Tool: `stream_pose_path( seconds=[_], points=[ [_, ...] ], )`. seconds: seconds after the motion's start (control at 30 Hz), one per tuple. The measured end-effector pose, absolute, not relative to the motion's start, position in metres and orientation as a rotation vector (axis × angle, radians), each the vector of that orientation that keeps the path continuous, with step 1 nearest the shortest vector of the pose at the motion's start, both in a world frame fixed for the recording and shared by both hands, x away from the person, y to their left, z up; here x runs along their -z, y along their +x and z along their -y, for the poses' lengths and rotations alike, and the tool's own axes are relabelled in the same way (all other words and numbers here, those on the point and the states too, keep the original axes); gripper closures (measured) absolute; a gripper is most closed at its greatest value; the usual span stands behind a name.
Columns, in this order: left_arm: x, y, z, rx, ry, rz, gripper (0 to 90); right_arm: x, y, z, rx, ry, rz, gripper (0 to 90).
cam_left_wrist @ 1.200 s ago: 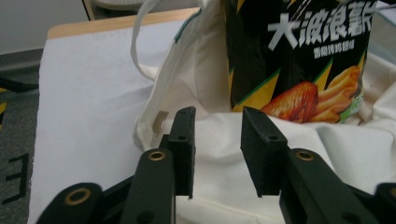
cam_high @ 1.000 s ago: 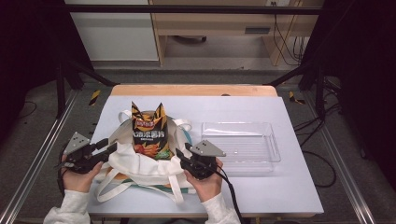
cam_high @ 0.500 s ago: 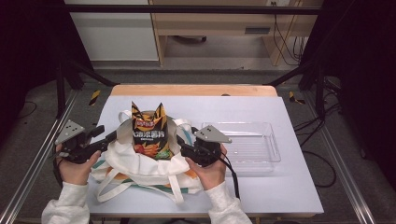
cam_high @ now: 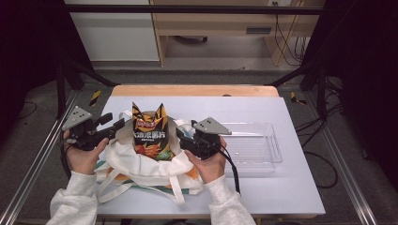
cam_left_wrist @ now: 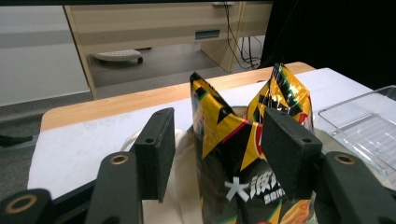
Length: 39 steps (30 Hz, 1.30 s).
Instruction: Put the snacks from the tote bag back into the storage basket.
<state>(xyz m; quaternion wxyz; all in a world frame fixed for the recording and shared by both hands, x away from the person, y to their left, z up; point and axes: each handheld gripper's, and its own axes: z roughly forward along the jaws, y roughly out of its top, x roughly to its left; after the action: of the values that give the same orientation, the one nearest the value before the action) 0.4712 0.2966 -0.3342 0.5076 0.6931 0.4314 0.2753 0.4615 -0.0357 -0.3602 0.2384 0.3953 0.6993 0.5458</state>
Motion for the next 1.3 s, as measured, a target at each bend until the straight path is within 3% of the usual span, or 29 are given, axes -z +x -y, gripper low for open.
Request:
stream_pose_path(
  seconds=[0.7, 1.1, 1.3],
  points=[
    [0.342, 0.524, -0.264, -0.62, 1.744, -1.103, 53.6, 0.353, 0.469, 0.027, -1.497, 1.068, -1.948, 44.6],
    [0.355, 0.512, -0.27, -0.56, 1.771, -1.094, 71.3, 0.354, 0.472, 0.014, -1.513, 1.054, -1.965, 44.5],
    [0.357, 0.499, -0.274, -0.568, 1.753, -1.071, 74.4, 0.35, 0.473, -0.003, -1.525, 1.02, -1.983, 44.6]
  ],
)
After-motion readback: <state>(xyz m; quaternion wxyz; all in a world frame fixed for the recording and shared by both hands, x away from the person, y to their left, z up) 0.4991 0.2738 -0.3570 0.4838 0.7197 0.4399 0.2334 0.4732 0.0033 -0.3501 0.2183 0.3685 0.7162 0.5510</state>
